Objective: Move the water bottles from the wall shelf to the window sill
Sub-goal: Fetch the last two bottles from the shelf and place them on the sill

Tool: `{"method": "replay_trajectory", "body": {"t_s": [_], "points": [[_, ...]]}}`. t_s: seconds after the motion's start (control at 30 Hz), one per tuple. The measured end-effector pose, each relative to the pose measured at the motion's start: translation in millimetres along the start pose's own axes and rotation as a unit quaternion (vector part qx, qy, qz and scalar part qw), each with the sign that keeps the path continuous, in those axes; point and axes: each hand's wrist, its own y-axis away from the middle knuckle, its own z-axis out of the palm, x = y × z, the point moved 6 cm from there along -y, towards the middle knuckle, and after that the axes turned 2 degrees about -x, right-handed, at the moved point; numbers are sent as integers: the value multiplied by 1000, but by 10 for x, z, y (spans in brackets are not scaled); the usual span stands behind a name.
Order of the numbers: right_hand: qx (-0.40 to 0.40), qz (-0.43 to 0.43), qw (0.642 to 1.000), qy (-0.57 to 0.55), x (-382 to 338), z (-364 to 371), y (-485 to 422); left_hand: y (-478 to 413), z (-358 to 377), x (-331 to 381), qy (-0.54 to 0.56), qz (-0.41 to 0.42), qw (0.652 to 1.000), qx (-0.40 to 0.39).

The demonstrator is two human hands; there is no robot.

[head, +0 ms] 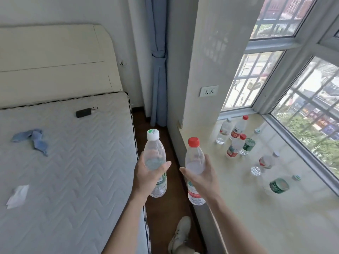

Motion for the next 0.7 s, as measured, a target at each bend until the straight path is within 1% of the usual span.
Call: {"method": "replay_trajectory", "body": {"t_s": [0.23, 0.37, 0.57, 0.63, 0.7], "points": [[36, 20, 999, -23, 98, -112, -1042, -1075, 496, 91, -39, 8, 998, -50], [62, 43, 997, -30, 140, -313, -1599, -1637, 938, 295, -57, 17, 993, -106], [108, 66, 991, -52, 261, -833, -2128, -2236, 1681, 550, -17, 23, 984, -174], [125, 82, 987, -58, 286, -996, -2232, -2342, 1959, 663, -9, 22, 978, -205], [157, 106, 980, -62, 413, -1154, -2309, -2437, 2252, 763, -5, 27, 970, -243]]}}
